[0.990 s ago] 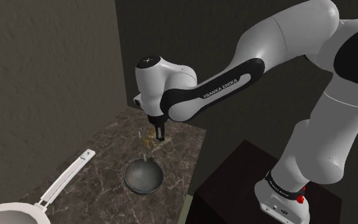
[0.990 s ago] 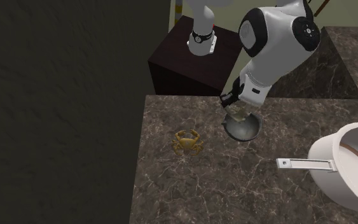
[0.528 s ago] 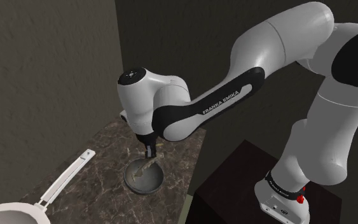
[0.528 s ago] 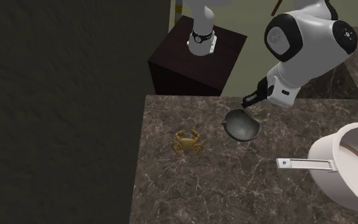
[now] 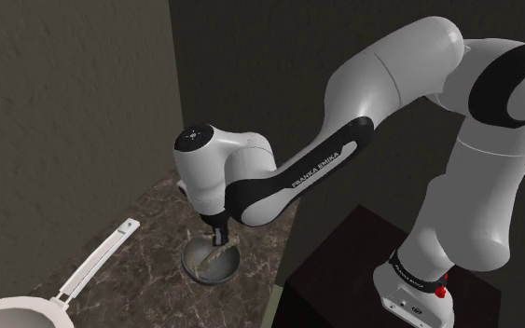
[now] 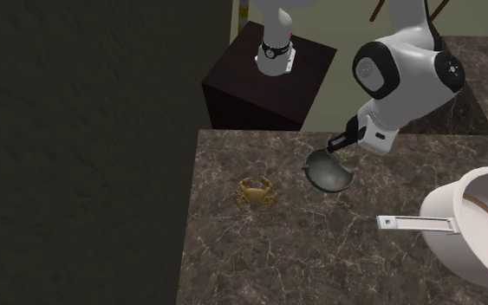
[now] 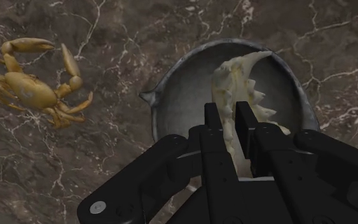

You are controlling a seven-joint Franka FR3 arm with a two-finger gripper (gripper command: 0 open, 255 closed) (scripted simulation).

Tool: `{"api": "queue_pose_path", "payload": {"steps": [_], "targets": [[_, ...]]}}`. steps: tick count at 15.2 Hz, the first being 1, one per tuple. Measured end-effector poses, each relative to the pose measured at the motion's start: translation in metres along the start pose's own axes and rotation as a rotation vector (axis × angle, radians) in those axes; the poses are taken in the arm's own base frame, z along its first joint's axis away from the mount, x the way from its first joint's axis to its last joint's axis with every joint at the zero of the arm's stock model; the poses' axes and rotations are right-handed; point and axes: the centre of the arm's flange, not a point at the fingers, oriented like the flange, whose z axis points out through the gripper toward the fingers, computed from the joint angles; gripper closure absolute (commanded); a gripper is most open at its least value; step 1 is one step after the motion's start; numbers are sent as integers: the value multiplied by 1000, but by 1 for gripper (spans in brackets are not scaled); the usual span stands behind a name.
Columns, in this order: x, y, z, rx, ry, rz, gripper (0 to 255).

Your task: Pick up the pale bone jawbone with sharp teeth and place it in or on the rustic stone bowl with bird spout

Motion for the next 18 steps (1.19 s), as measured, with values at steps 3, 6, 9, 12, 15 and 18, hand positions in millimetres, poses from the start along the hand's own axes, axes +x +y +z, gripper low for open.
{"api": "queue_pose_path", "payload": {"steps": [3, 6, 9, 12, 15, 18], "targets": [[1, -2, 14, 0, 0, 0, 255], [2, -3, 24, 0, 0, 0, 255], [2, -3, 25, 0, 0, 0, 255], [2, -3, 25, 0, 0, 0, 0], [3, -3, 25, 0, 1, 0, 0], [3, -3, 25, 0, 1, 0, 0]]}}
